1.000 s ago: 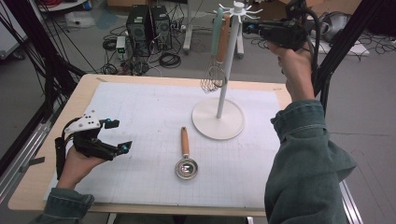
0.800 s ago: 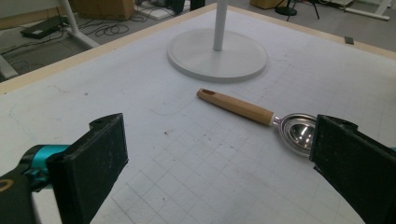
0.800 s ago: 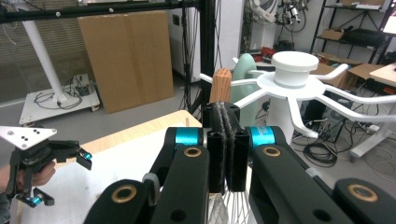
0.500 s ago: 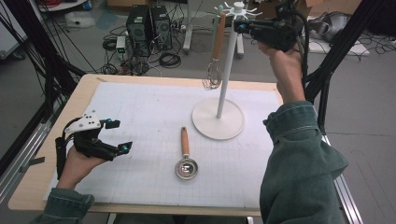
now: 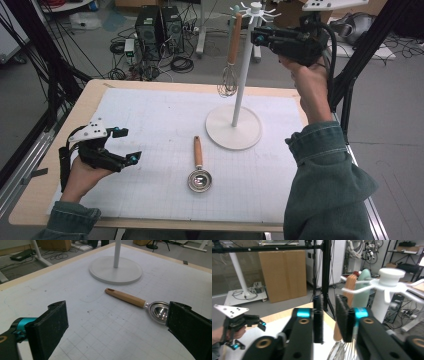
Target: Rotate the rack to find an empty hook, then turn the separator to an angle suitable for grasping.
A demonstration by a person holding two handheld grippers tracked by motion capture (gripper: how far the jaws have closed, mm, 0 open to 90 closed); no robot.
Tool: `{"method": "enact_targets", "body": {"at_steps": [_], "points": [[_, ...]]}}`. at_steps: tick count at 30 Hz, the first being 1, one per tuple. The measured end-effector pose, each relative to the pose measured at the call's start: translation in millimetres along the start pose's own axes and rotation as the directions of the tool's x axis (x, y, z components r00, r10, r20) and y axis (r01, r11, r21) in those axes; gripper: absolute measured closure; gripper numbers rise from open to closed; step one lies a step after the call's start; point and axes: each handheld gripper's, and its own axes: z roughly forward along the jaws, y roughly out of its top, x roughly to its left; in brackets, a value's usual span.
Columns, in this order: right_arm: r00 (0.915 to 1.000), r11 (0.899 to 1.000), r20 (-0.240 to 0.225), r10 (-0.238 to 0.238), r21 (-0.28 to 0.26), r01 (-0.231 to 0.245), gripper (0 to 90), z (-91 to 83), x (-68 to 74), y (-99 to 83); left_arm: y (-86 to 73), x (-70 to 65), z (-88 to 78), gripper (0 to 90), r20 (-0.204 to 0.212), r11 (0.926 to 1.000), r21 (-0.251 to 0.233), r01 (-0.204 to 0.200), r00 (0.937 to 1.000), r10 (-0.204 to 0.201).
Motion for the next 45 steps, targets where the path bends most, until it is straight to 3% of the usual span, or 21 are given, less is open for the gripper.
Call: {"method": "enact_targets", "body": {"at_steps": [3, 8, 11, 14, 30, 45], "points": [[0.9998, 1.000, 0.006, 0.019, -0.005, -0.019, 60.1, -3.1, 4.0, -8.8, -0.7, 1.3, -0.1, 4.7, 0.001, 1.0000, 0.001, 0.006, 1.0000, -0.006], [0.9998, 1.000, -0.002, 0.020, 0.018, -0.020, 51.6, -5.4, 13.1, -22.9, -2.6, 3.0, 0.9, 4.7, 0.001, 0.9999, 0.008, 0.010, 1.0000, -0.010], [0.9985, 0.999, -0.031, 0.046, 0.011, -0.045, 43.1, -3.1, 17.6, -34.7, -3.2, 4.1, 0.2, 4.7, -0.005, 0.9999, 0.008, 0.009, 0.9999, -0.009], [0.9973, 0.999, -0.052, 0.051, 0.009, -0.051, 40.3, -1.0, 24.8, -47.9, -3.3, 4.5, -1.4, 4.7, -0.005, 0.9999, 0.003, 0.013, 0.9999, -0.013], [0.9923, 0.993, -0.074, 0.100, 0.068, -0.095, 32.0, 8.9, 38.9, -107.8, -4.1, 5.0, -1.1, 4.7, -0.004, 0.9998, 0.003, 0.020, 0.9998, -0.020], [0.9898, 0.986, -0.085, 0.114, 0.134, -0.102, 30.6, 25.2, 48.9, -145.4, -4.0, 5.2, -2.5, 4.7, -0.001, 0.9998, 0.000, 0.018, 0.9998, -0.018]]}}
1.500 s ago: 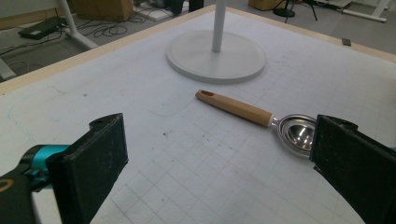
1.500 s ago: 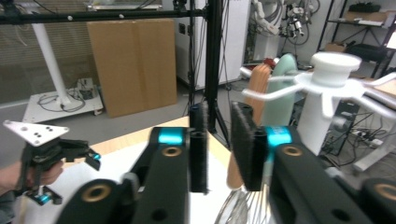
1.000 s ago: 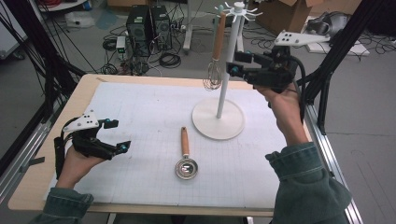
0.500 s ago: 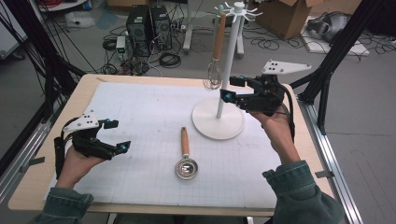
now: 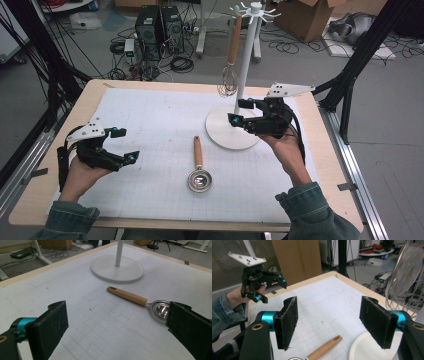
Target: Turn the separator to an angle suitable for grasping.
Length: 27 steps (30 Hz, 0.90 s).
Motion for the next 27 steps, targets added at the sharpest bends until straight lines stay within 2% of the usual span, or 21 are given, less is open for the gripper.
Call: {"method": "enact_targets", "body": {"at_steps": [7, 11, 20, 22, 25, 27], "points": [[0.9996, 0.999, -0.006, 0.026, 0.025, -0.026, 30.6, 6.2, 0.3, -12.6, -0.5, -1.5, 1.3, 4.7, 0.004, 1.0000, 0.009, 0.002, 1.0000, -0.002], [0.9997, 0.999, -0.003, 0.025, 0.027, -0.025, 30.0, 8.2, 2.6, -21.0, 0.4, -2.2, 2.9, 4.7, 0.004, 0.9999, 0.013, -0.002, 1.0000, 0.002], [0.9982, 0.997, 0.008, 0.059, 0.049, -0.059, 32.4, 12.0, 4.7, -53.4, -1.0, -6.0, 9.1, 4.7, 0.025, 0.9997, 0.020, 0.010, 0.9996, -0.010], [0.9979, 0.996, 0.011, 0.064, 0.053, -0.065, 32.8, 12.9, 5.2, -58.8, 0.6, -7.4, 10.1, 4.7, 0.025, 0.9999, 0.015, 0.007, 0.9997, -0.007], [0.9974, 0.996, 0.016, 0.070, 0.063, -0.071, 32.9, 15.7, 4.8, -64.9, 0.7, -7.7, 14.4, 1.7, 0.029, 0.9995, 0.020, 0.023, 0.9993, -0.023], [0.9975, 0.995, 0.014, 0.069, 0.072, -0.070, 32.9, 19.3, 4.5, -68.7, -1.4, -7.3, 19.5, 1.7, 0.031, 0.9991, 0.037, 0.020, 0.9993, -0.021]]}}
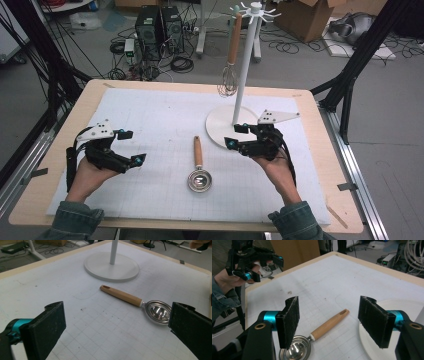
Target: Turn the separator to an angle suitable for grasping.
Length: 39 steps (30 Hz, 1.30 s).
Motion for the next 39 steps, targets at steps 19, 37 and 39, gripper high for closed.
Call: {"method": "enact_targets", "body": {"at_steps": [19, 37, 39], "points": [[0.9995, 0.990, -0.030, 0.008, 0.139, -0.003, 57.5, 44.0, 6.0, -34.4, -10.1, 0.0, 9.8, 1.7, 0.000, 0.9991, 0.043, -0.001, 1.0000, 0.001], [0.9990, 0.961, -0.034, 0.028, 0.276, -0.017, 87.1, 86.1, -2.0, -47.2, -7.3, 0.5, 4.4, 1.7, -0.010, 0.9996, 0.026, -0.005, 0.9999, 0.005], [0.9988, 0.960, -0.034, 0.035, 0.280, -0.024, 87.9, 91.0, -2.8, -48.5, -7.4, 0.5, 4.5, 1.7, -0.011, 0.9996, 0.027, -0.005, 0.9999, 0.006]]}}
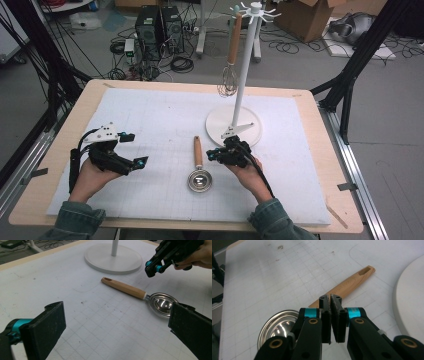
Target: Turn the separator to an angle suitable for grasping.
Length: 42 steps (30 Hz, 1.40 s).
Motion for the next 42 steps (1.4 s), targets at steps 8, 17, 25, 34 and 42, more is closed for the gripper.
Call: {"method": "enact_targets", "body": {"at_steps": [8, 17, 25, 34, 42], "points": [[0.9997, 1.000, 0.008, 0.025, 0.006, -0.025, 89.4, 13.1, -5.6, 0.3, 0.0, 0.5, -0.2, 1.7, -0.006, 1.0000, -0.002, -0.003, 1.0000, 0.003], [0.9977, 0.998, 0.031, 0.061, 0.015, -0.061, 89.4, 26.5, -13.1, -1.5, 0.1, 0.2, -0.5, 1.7, -0.006, 1.0000, -0.004, -0.002, 1.0000, 0.002], [0.9955, 0.997, 0.053, 0.079, 0.022, -0.080, 89.4, 38.6, -17.3, 0.5, 0.1, 0.5, -1.6, 1.7, -0.008, 1.0000, -0.004, -0.001, 1.0000, 0.001], [0.9959, 0.997, 0.060, 0.068, 0.027, -0.069, 89.4, 46.7, -16.4, 6.7, 0.7, 0.4, -2.1, 1.7, -0.005, 1.0000, -0.006, -0.002, 1.0000, 0.002], [0.9963, 0.997, 0.059, 0.062, 0.037, -0.064, 89.4, 54.4, -15.4, 11.1, 0.7, 0.5, -2.4, 1.7, -0.005, 1.0000, -0.004, -0.005, 1.0000, 0.005]]}}
